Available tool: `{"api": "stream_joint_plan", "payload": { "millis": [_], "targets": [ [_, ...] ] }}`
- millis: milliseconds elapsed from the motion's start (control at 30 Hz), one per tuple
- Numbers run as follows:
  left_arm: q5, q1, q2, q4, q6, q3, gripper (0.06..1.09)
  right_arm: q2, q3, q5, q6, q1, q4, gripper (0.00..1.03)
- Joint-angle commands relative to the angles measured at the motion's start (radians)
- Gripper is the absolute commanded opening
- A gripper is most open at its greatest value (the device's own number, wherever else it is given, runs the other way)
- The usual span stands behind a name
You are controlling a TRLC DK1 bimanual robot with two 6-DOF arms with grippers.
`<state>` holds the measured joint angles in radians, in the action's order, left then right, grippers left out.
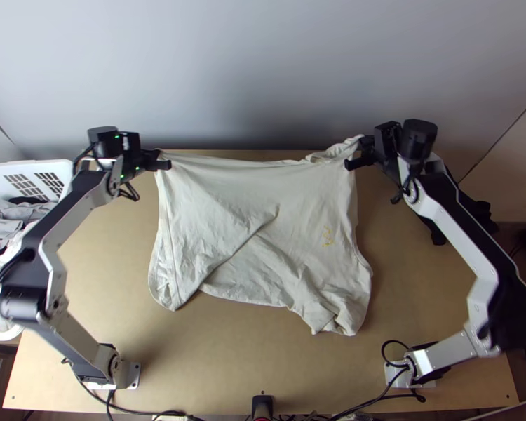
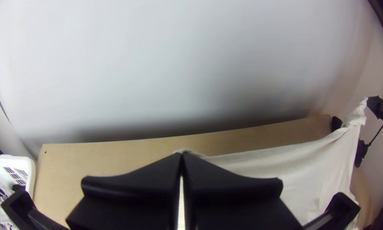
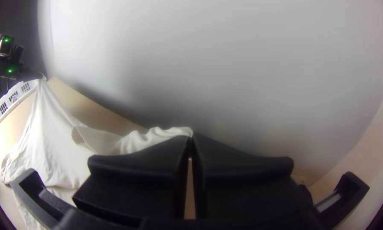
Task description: Fold the t-shirt
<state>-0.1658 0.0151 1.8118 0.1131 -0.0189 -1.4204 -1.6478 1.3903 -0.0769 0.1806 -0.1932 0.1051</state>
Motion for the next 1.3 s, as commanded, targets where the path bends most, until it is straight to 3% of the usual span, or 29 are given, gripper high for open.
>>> {"api": "stream_joint_plan", "payload": {
  "millis": [0, 333, 700, 767, 800, 900, 967, 1067, 1133, 1267],
  "targets": [
    [0.051, 0.02, 0.212, -0.038, -0.024, -0.161, 0.09, -0.248, 0.148, -0.001, 0.017, 0.038, -0.021, 0.03],
    [0.101, 0.034, 0.508, 0.03, -0.027, -0.523, 0.09, -0.537, 0.426, 0.0, 0.039, 0.058, -0.007, 0.03],
    [0.126, 0.048, 0.649, 0.042, -0.027, -0.678, 0.09, -0.747, 0.624, 0.029, 0.042, 0.052, -0.004, 0.03],
    [0.126, 0.048, 0.653, 0.043, -0.027, -0.681, 0.17, -0.764, 0.644, 0.031, 0.036, 0.051, -0.004, 0.03],
    [0.126, 0.048, 0.656, 0.045, -0.027, -0.681, 0.26, -0.768, 0.65, 0.031, 0.028, 0.049, -0.004, 0.08],
    [0.126, 0.048, 0.661, 0.069, -0.024, -0.684, 0.54, -0.767, 0.65, 0.031, -0.01, 0.049, 0.001, 0.41],
    [0.126, 0.049, 0.655, 0.088, -0.024, -0.684, 0.64, -0.764, 0.656, 0.031, -0.036, 0.049, 0.027, 0.66],
    [0.124, 0.049, 0.63, 0.135, -0.015, -0.684, 0.73, -0.75, 0.668, 0.031, -0.059, 0.049, 0.081, 0.91],
    [0.124, 0.048, 0.598, 0.183, 0.004, -0.678, 0.79, -0.727, 0.664, 0.029, -0.076, 0.051, 0.104, 0.98],
    [0.112, 0.043, 0.492, 0.243, 0.034, -0.627, 0.89, -0.636, 0.619, 0.028, -0.135, 0.054, 0.128, 0.98]
  ]
}}
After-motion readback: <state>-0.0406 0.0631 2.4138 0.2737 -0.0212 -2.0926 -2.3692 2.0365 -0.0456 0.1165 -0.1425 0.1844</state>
